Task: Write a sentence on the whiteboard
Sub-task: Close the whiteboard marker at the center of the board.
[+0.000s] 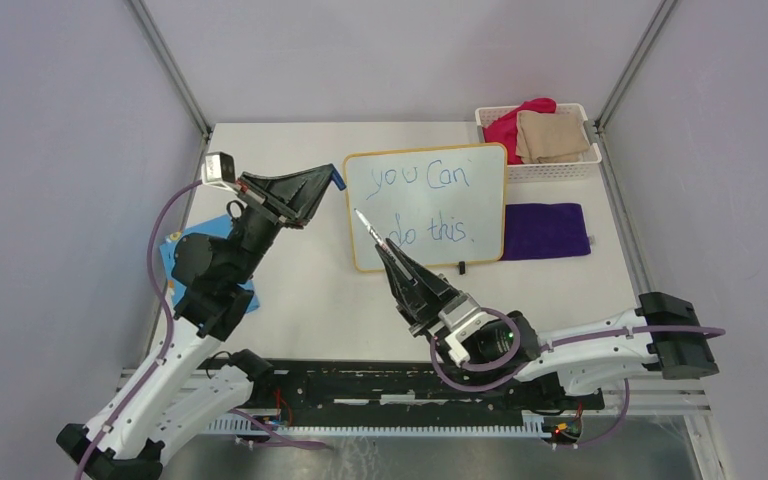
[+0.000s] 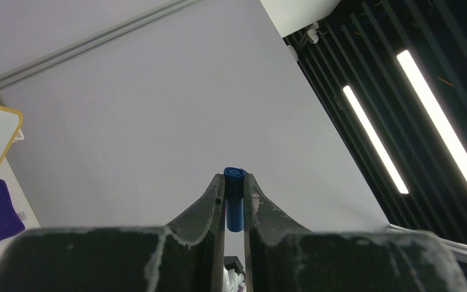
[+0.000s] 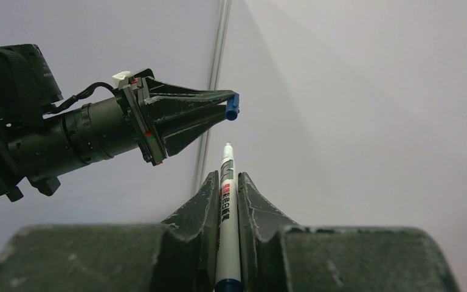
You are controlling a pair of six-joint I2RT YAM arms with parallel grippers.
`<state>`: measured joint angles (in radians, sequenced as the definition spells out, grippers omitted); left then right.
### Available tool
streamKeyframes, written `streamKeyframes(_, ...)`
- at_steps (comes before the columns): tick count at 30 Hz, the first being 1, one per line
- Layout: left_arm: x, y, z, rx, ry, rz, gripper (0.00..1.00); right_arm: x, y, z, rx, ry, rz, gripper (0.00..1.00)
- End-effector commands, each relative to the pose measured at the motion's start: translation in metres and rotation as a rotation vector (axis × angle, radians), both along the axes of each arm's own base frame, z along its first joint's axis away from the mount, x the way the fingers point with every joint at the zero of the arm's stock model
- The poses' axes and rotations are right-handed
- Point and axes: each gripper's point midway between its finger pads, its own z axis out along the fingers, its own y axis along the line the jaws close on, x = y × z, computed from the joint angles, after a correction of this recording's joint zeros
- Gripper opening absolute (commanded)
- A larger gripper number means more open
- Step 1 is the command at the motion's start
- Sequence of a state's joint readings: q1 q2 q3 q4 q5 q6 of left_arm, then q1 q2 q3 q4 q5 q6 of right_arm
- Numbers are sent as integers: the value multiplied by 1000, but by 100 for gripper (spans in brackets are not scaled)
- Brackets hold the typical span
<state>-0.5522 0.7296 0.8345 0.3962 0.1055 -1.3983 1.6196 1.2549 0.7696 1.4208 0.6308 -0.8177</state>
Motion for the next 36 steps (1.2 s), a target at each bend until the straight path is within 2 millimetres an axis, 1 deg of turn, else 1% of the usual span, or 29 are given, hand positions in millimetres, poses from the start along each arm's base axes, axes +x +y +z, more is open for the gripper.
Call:
streamKeyframes(1, -12, 9, 22, 0, -78, 32, 2, -4, -4, 24, 89, -1, 24, 0)
streamKeyframes(17, -19, 15, 17, 11, -75, 45, 2, -6, 4, 30, 106, 4, 46, 0)
streamKeyframes(36, -20, 12, 9, 33, -61, 31, 2, -7, 11, 34, 115, 11, 62, 0)
